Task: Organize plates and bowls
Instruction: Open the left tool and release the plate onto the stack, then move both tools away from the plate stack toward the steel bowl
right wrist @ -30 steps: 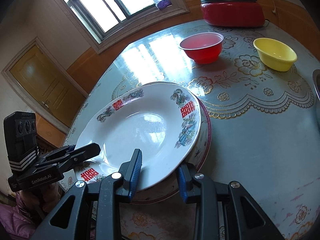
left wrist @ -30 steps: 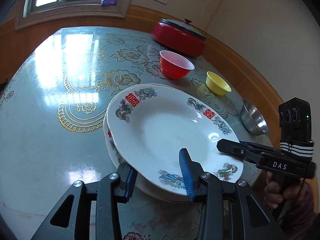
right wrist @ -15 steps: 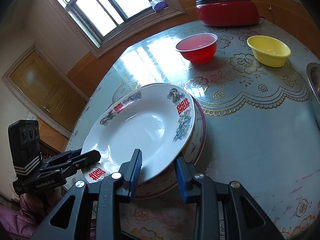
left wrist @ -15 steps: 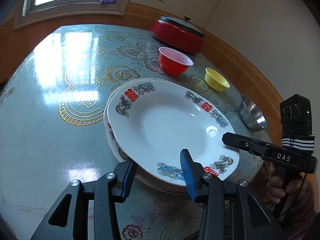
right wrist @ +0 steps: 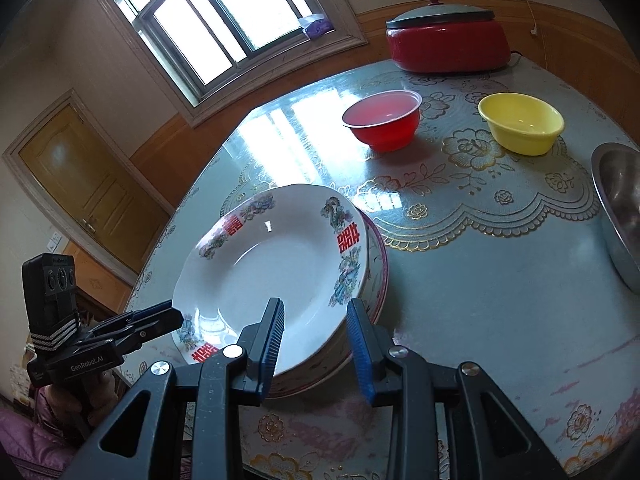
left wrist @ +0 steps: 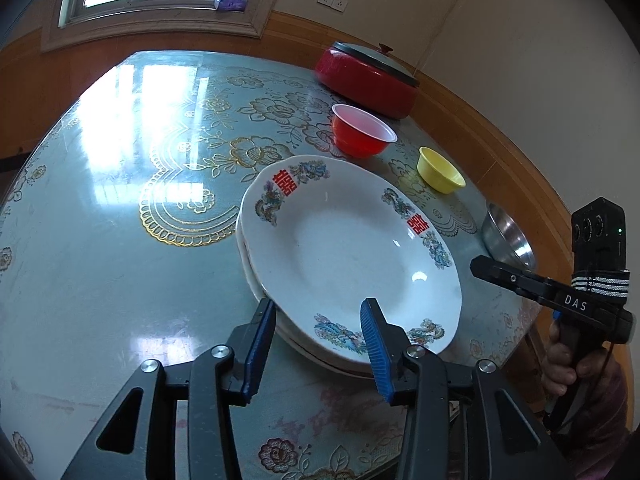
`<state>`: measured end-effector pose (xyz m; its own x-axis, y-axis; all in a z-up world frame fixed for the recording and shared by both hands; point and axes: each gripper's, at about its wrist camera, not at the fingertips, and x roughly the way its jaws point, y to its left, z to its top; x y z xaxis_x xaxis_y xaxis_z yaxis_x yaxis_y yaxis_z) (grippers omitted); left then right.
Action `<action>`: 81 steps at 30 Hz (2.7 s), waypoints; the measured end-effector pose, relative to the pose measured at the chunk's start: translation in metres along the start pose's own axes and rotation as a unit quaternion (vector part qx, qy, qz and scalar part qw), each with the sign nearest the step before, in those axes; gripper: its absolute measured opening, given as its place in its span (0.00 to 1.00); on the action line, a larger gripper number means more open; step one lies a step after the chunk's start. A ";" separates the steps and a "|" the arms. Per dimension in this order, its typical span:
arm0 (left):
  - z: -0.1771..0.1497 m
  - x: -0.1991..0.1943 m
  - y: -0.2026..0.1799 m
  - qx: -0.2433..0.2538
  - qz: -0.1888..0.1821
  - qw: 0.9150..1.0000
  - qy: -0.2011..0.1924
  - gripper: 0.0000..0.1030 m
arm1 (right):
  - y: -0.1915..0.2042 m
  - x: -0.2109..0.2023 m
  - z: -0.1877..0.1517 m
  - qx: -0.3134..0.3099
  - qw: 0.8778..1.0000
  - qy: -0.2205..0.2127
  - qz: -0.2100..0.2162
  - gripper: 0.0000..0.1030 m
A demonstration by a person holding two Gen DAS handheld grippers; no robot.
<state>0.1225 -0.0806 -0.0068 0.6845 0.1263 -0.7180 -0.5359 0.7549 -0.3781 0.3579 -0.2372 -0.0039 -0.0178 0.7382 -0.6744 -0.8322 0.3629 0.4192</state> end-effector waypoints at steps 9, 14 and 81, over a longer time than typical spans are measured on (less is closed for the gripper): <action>0.006 -0.012 0.011 -0.010 0.014 0.999 -0.034 0.58 | -0.015 0.016 0.006 0.045 0.998 0.007 -0.035 0.31; 0.026 -0.005 0.024 -0.033 0.031 0.998 -0.052 0.77 | -0.027 0.027 0.006 0.087 0.995 0.022 -0.032 0.38; 0.027 0.018 -0.043 0.077 0.173 0.980 -0.061 1.00 | -0.004 0.045 -0.005 -0.015 0.996 0.059 -0.067 0.59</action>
<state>0.1713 -0.0938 0.0117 0.5345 0.4599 -0.7091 -0.6716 0.7405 -0.0259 0.3575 -0.2082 -0.0383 0.0312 0.6124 -0.7899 -0.8477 0.4350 0.3037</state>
